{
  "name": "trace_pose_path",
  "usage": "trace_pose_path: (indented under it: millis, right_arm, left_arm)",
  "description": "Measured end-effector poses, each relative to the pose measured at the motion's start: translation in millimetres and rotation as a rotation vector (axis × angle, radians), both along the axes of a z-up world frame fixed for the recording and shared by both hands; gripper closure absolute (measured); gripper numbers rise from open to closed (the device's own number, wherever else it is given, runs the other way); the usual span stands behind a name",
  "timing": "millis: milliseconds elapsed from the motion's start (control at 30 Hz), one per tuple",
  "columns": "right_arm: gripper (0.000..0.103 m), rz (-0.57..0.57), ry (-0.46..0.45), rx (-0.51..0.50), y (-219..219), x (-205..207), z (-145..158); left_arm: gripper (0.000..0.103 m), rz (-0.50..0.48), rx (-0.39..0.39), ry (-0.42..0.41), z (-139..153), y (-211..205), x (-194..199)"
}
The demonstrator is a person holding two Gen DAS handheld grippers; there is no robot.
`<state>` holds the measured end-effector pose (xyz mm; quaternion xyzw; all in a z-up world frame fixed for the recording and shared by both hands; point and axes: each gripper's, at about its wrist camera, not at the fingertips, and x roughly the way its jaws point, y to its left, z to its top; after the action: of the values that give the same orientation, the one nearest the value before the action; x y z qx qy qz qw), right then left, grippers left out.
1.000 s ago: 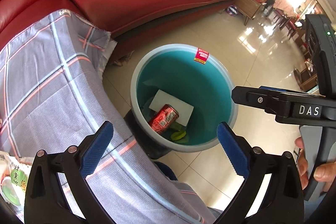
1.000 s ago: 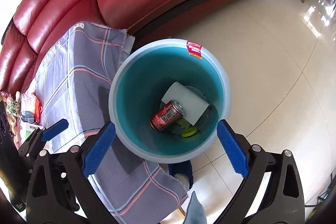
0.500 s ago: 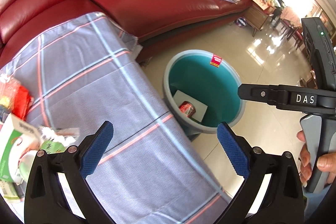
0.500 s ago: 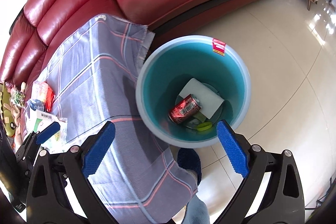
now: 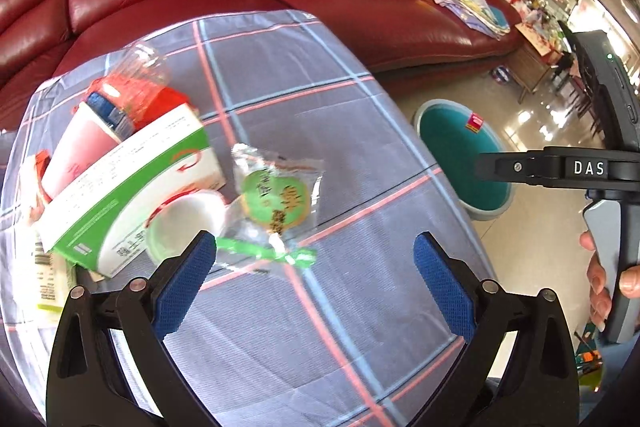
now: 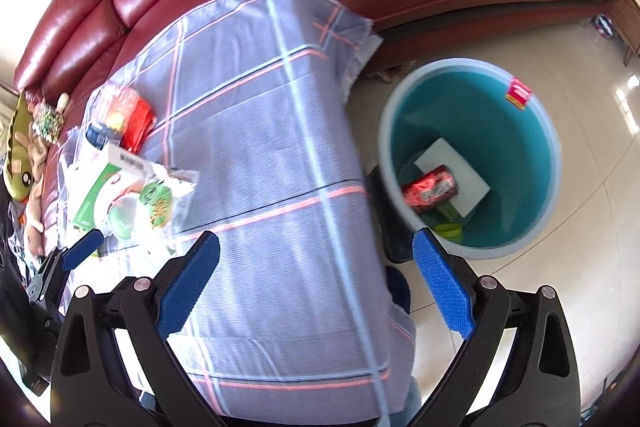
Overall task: Collect trash
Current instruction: 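Move both open tools back toward the table, then grasp the wrapped green snack cake with the right tool while the left tool grasps the white scoop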
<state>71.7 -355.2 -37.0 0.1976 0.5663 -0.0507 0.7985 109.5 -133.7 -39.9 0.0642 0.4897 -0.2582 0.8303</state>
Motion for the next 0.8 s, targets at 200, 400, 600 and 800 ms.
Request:
trace_pose_path:
  millis: [200, 400, 600, 800]
  right_arm:
    - [0.010, 0.066, 0.037, 0.038, 53.6, 16.7, -16.0]
    - [0.010, 0.103, 0.053, 0.076, 96.6, 37.8, -30.1]
    - [0.010, 0.096, 0.050, 0.114, 115.7, 60.8, -39.6]
    - [0.010, 0.115, 0.036, 0.117, 130.3, 76.7, -42.5]
  left_arm:
    - [0.004, 0.125, -0.027, 0.007, -11.4, 59.6, 5.9]
    - [0.004, 0.212, -0.053, 0.031, -28.4, 95.6, 14.6]
    - [0.004, 0.230, -0.067, 0.052, -39.2, 104.8, 19.5]
    - [0.004, 0.236, -0.078, 0.057, -42.3, 107.4, 24.4]
